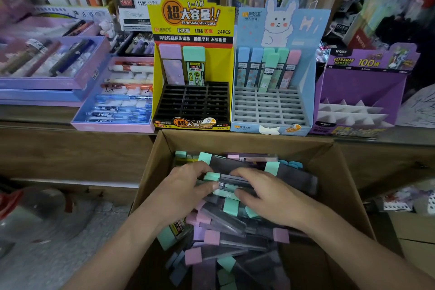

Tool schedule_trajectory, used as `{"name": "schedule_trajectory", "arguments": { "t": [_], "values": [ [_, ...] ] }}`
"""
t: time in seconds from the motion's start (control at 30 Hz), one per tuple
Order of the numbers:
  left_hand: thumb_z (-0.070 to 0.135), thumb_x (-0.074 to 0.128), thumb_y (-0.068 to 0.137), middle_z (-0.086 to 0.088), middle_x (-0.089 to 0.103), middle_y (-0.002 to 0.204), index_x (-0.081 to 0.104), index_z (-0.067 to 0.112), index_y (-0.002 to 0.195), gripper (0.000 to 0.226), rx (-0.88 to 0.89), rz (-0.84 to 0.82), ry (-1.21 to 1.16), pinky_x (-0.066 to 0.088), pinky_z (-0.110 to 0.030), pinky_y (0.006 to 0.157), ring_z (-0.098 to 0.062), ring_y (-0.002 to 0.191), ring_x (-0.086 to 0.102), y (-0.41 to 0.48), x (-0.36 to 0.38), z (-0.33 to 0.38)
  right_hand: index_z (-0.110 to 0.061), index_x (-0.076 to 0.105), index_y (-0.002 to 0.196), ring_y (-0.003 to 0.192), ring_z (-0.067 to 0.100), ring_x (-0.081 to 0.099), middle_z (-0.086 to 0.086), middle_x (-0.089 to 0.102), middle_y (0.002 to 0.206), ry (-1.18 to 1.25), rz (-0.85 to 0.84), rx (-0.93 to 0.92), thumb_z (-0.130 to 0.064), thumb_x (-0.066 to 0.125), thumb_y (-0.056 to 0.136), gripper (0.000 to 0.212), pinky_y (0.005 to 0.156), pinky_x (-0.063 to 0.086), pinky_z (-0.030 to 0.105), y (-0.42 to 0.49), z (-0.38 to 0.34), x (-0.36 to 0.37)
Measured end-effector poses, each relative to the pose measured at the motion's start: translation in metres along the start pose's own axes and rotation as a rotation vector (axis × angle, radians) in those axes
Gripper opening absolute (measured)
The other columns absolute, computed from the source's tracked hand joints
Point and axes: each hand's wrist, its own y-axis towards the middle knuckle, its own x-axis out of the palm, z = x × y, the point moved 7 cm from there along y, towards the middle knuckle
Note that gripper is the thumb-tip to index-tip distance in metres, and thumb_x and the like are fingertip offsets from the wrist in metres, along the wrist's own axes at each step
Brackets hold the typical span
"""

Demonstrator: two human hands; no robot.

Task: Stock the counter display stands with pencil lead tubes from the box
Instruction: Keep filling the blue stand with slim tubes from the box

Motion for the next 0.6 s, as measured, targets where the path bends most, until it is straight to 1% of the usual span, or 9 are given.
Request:
{"name": "schedule_trajectory", "arguments": {
  "t": [0.1,0.17,0.2,0.23,0.27,0.3,0.37,0.47,0.6],
  "values": [
    [0.042,0.07,0.09,0.016,0.065,0.084,0.064,0.038,0.089,0.007,0.014,0.014,-0.047,0.042,-0.003,0.053,0.014,0.076,0.06,0.0,-0.001,0.002,-0.039,0.058,0.122,0.1,-0.004,0.064,-0.018,0.067,0.111,0.123,-0.031,0.025,-0.041,0.064,0.098,0.026,0.087,0.058,0.033,-0.001,0.0,0.0],
    [0.045,0.073,0.087,0.024,0.065,0.086,0.065,0.039,0.089,0.01,0.021,0.033,-0.096,0.046,-0.005,0.055,0.013,0.079,0.061,0.0,-0.003,0.002,-0.042,0.059,0.118,0.098,-0.004,0.065,-0.019,0.068,0.107,0.172,-0.026,0.043,-0.041,0.07,0.094,0.026,0.085,0.059,0.035,-0.003,0.001,0.0],
    [0.047,0.074,0.085,0.021,0.067,0.088,0.066,0.039,0.092,0.013,0.023,0.041,-0.13,0.05,-0.01,0.058,0.007,0.08,0.064,0.001,-0.004,0.003,-0.044,0.059,0.117,0.098,-0.003,0.066,-0.019,0.069,0.107,0.197,-0.02,0.056,-0.04,0.071,0.094,0.026,0.086,0.059,0.036,-0.003,0.001,-0.001],
    [0.048,0.076,0.083,0.015,0.07,0.091,0.068,0.037,0.096,0.019,0.023,0.042,-0.194,0.056,-0.018,0.067,0.0,0.084,0.068,0.002,-0.005,0.004,-0.044,0.06,0.117,0.1,-0.001,0.066,-0.018,0.069,0.108,0.245,-0.014,0.068,-0.037,0.071,0.094,0.027,0.088,0.059,0.038,-0.003,0.002,-0.002],
    [0.047,0.078,0.081,0.007,0.074,0.096,0.07,0.033,0.099,0.025,0.018,0.036,-0.307,0.061,-0.033,0.076,-0.009,0.087,0.072,0.002,-0.005,0.006,-0.042,0.062,0.118,0.102,0.003,0.068,-0.015,0.071,0.11,0.322,-0.01,0.076,-0.033,0.072,0.094,0.027,0.091,0.058,0.041,-0.003,0.001,-0.004],
    [0.046,0.081,0.078,0.0,0.076,0.099,0.071,0.03,0.101,0.03,0.013,0.026,-0.435,0.062,-0.045,0.082,-0.019,0.091,0.074,0.002,-0.006,0.008,-0.038,0.064,0.118,0.105,0.007,0.069,-0.01,0.072,0.112,0.415,-0.006,0.074,-0.028,0.073,0.094,0.027,0.094,0.058,0.042,-0.003,0.0,-0.006],
    [0.043,0.085,0.075,-0.008,0.077,0.103,0.073,0.025,0.104,0.036,0.024,-0.001,-0.632,0.057,-0.057,0.09,-0.029,0.097,0.074,0.001,-0.008,0.013,-0.028,0.068,0.119,0.109,0.013,0.07,-0.005,0.075,0.115,0.588,0.018,0.053,-0.019,0.074,0.093,0.028,0.096,0.057,0.037,-0.003,-0.005,-0.012],
    [0.045,0.082,0.08,-0.013,0.075,0.113,0.072,0.02,0.113,0.043,0.0,-0.117,-0.78,0.053,-0.061,0.095,-0.035,0.104,0.073,-0.003,0.0,0.021,-0.024,0.068,0.122,0.111,0.01,0.07,-0.005,0.076,0.117,0.747,0.056,0.027,-0.016,0.075,0.093,0.031,0.092,0.055,0.026,-0.004,-0.014,-0.019],
    [0.04,0.074,0.089,-0.013,0.073,0.12,0.071,0.012,0.119,0.041,0.002,-0.185,-0.879,0.054,-0.046,0.1,-0.031,0.112,0.07,-0.005,0.015,0.041,-0.025,0.066,0.125,0.113,0.02,0.07,0.002,0.075,0.119,0.87,0.121,0.016,-0.018,0.075,0.093,0.035,0.094,0.058,0.034,-0.005,-0.023,-0.027]
  ]
}}
